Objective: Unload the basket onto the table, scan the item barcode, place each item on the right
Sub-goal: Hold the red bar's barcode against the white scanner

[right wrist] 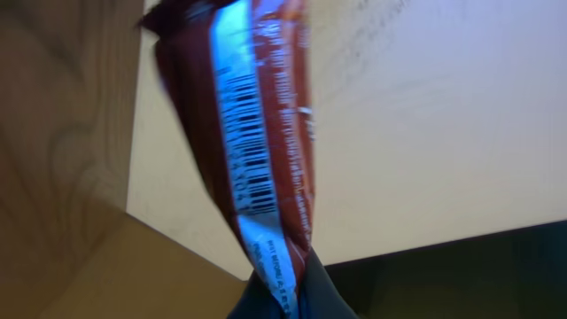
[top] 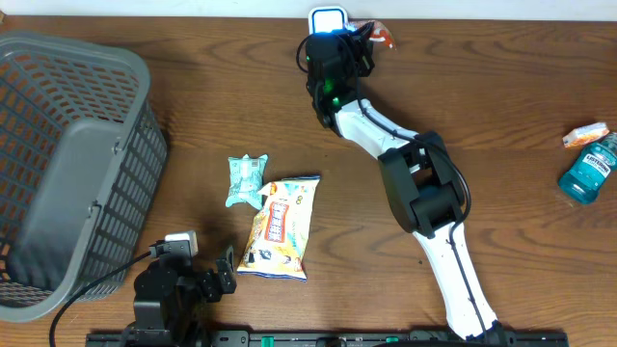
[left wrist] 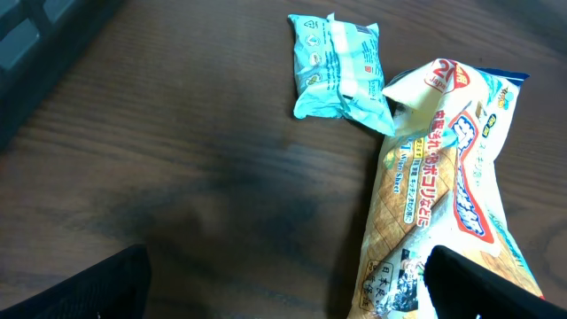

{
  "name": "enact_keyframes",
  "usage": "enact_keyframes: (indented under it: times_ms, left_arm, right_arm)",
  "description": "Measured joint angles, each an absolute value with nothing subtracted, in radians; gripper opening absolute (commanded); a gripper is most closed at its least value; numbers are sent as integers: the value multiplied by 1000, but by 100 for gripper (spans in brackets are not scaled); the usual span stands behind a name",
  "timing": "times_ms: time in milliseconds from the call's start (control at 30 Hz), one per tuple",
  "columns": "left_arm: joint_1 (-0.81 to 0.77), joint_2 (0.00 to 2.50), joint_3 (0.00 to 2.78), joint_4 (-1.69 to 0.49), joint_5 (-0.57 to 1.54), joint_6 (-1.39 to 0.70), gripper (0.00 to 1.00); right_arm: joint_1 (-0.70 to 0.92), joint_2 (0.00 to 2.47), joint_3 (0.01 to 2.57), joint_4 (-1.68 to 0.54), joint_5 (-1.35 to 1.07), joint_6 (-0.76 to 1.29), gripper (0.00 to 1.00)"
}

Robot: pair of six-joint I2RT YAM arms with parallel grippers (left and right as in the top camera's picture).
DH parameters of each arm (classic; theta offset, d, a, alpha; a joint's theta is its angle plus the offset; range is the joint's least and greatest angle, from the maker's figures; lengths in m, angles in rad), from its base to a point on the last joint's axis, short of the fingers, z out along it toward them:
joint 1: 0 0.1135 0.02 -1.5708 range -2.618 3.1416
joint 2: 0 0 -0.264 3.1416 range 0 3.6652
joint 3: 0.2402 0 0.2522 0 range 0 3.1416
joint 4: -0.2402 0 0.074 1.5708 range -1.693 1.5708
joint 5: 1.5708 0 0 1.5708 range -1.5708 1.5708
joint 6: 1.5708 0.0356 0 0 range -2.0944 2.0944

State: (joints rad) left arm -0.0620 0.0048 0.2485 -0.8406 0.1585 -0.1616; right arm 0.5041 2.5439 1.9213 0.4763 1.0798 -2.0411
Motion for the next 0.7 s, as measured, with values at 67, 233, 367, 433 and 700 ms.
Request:
enact_keyframes:
  times_ms: [67, 233, 367, 433, 700]
  left_arm:
    - [-62, 5, 249, -841, 159, -162, 98]
    - [-62, 5, 248, -841, 159, -162, 98]
    - [-62, 5, 249, -841, 159, -162, 98]
    - [-62, 5, 248, -841, 159, -162, 98]
    - [-62, 5, 249, -841, 159, -162, 98]
  right_arm:
    - [505, 2544, 1921, 465, 1069, -2040, 1]
    - [509, 2544, 1921, 418, 1059, -2029, 1]
    - [517, 2544, 1921, 434, 1044, -2027, 1]
    - [526, 2544, 1921, 433, 1036, -2025, 1]
    - [569, 2544, 1921, 385, 1012, -2010, 1]
